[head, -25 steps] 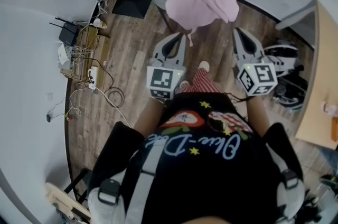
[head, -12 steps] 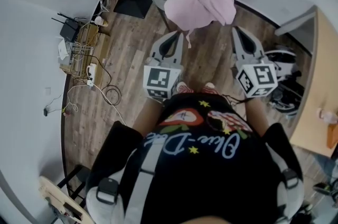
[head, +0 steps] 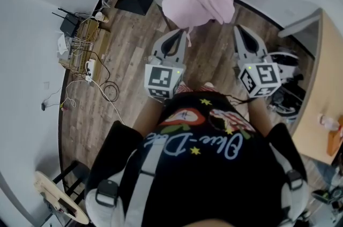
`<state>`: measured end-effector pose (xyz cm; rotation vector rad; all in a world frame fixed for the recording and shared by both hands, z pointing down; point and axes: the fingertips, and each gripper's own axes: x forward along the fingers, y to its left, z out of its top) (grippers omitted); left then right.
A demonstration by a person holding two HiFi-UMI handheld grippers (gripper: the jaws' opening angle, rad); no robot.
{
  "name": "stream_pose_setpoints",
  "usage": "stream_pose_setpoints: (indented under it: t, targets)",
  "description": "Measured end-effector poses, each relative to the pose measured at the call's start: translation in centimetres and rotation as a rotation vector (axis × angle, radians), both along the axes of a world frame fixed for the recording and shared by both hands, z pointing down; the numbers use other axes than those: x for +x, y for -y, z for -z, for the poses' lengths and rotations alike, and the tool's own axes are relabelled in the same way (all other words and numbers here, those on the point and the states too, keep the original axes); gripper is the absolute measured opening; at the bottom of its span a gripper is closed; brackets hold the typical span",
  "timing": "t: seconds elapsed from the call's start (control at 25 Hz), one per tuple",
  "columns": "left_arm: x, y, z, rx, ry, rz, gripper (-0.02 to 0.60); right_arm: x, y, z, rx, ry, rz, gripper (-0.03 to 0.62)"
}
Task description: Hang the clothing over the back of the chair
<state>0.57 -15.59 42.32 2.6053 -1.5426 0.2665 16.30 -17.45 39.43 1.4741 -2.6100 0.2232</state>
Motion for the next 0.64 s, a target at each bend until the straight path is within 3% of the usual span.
stream_pose_setpoints:
  t: [0.64]
  targets:
    - [1.3,-0.9,0.1,-0.01,0.006,0.039,0.0,0.9,-0.5,0.2,-0.003,0.009,0.037,0.0]
